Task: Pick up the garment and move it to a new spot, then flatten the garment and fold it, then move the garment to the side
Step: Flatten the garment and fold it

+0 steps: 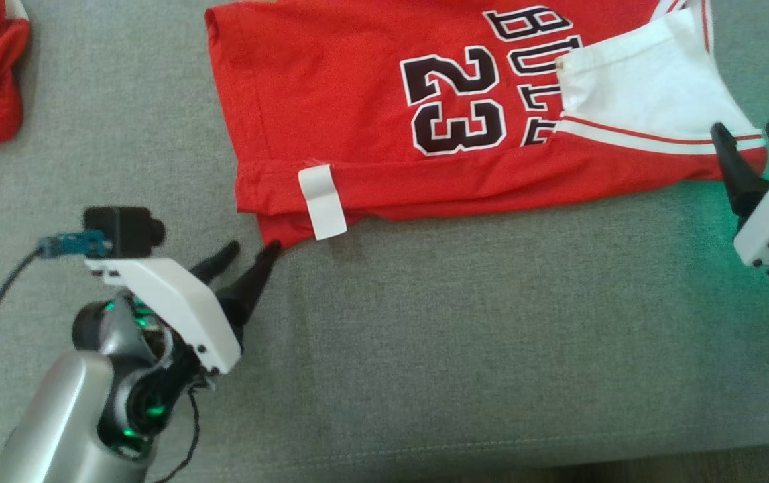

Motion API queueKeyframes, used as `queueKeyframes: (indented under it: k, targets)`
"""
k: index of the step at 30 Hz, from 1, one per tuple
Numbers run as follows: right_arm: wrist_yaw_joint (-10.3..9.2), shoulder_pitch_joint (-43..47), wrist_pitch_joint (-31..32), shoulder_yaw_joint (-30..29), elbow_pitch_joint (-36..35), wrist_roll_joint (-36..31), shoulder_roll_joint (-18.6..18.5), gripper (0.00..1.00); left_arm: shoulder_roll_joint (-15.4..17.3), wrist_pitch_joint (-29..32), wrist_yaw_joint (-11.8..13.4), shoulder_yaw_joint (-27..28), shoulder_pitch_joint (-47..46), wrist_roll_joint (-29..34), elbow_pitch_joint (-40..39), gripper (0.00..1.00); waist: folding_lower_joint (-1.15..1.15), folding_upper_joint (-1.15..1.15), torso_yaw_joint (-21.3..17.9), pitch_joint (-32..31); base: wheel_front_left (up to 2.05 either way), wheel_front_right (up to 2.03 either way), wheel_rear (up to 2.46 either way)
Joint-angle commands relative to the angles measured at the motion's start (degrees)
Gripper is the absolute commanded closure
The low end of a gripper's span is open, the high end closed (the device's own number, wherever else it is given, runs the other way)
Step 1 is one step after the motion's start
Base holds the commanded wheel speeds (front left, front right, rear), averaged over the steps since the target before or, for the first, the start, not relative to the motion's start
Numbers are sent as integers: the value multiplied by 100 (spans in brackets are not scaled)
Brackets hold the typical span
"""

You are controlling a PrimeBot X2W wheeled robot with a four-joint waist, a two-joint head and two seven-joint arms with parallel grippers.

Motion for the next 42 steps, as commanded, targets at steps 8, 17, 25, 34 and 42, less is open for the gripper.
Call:
queueKeyframes:
  k: [8, 17, 25, 34, 42]
  targets:
    - [-4, -13, 146, -41, -299, -261, -199, 0, -8, -23, 62, 93, -370, 50, -125, 0, 0, 0, 17, 136, 0, 0, 0]
    - [-4, -19, 354, -121, -191, -477, -210, 0, 13, 70, 79, 18, -452, 72, 105, 0, 0, 0, -70, 216, 0, 0, 0]
    - [-4, -246, 506, 17, 212, -563, -102, 0, 71, 192, 27, -103, -479, 92, 297, 0, 0, 0, -88, 308, 0, 0, 0]
    - [-4, -298, 837, 339, 466, -63, -121, 2, -39, 456, -155, -518, -346, 14, 354, 0, 0, 0, -13, 264, 0, 0, 0]
    - [-4, -337, 852, 278, 498, 37, -218, 4, -194, 293, -138, -500, -507, 9, 535, 50, 0, 0, -24, 252, 0, 0, 0]
